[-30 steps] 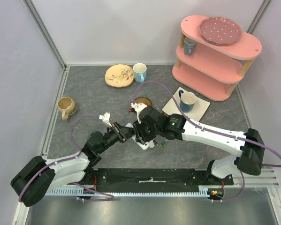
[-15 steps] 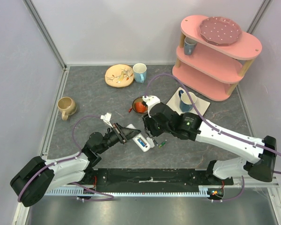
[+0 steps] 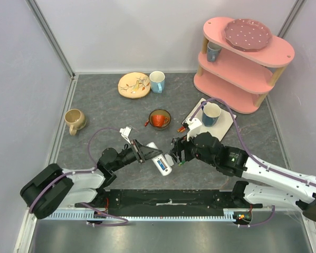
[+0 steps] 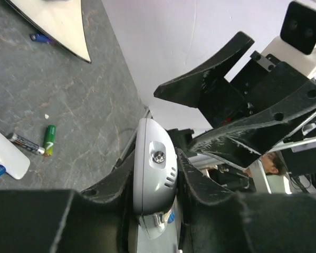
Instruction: Load the batteries into the remote control
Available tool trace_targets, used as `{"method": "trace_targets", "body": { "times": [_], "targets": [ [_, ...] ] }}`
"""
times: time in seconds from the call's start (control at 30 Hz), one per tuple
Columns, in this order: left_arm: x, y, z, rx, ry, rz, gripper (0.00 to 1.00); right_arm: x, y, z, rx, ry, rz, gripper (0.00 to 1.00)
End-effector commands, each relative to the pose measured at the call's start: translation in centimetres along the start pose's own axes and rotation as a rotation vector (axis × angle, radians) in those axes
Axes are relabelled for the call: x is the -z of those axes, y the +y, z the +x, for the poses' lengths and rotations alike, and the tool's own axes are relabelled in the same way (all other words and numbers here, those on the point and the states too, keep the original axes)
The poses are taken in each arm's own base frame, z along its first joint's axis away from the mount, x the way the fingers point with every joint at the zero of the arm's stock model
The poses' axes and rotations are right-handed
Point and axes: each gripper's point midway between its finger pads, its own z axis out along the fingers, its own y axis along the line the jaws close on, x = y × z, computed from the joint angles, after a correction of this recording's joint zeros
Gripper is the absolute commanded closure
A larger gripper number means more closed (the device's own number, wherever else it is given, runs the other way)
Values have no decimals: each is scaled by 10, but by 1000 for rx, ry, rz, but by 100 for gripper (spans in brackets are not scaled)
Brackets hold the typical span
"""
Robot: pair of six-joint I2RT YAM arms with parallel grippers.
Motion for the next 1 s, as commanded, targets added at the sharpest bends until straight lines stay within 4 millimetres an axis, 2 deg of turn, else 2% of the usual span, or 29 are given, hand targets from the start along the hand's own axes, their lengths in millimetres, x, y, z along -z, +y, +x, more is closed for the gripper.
{"method": "trace_targets", "body": {
  "times": [0.0, 0.03, 0.07, 0.2, 0.47, 0.97],
  "targets": [
    [0, -63, -3, -30, 40, 281, 98, 11, 34, -37, -80, -155, -183, 20],
    [-3, -61, -2, -21, 51, 283, 98, 12, 34, -36, -94, -162, -198, 19],
    [-2, -70, -3, -30, 52, 326, 98, 16, 37, -37, -103, -168, -222, 18],
    [-5, -77, -5, -18, 58, 365, 98, 27, 44, -36, -137, -169, -308, 15],
    [-8, -109, -14, -111, 56, 475, 98, 24, 48, -6, -152, -77, -378, 16],
    [-3, -120, -16, -143, 59, 510, 98, 22, 58, 16, -138, -1, -450, 22]
  ]
}}
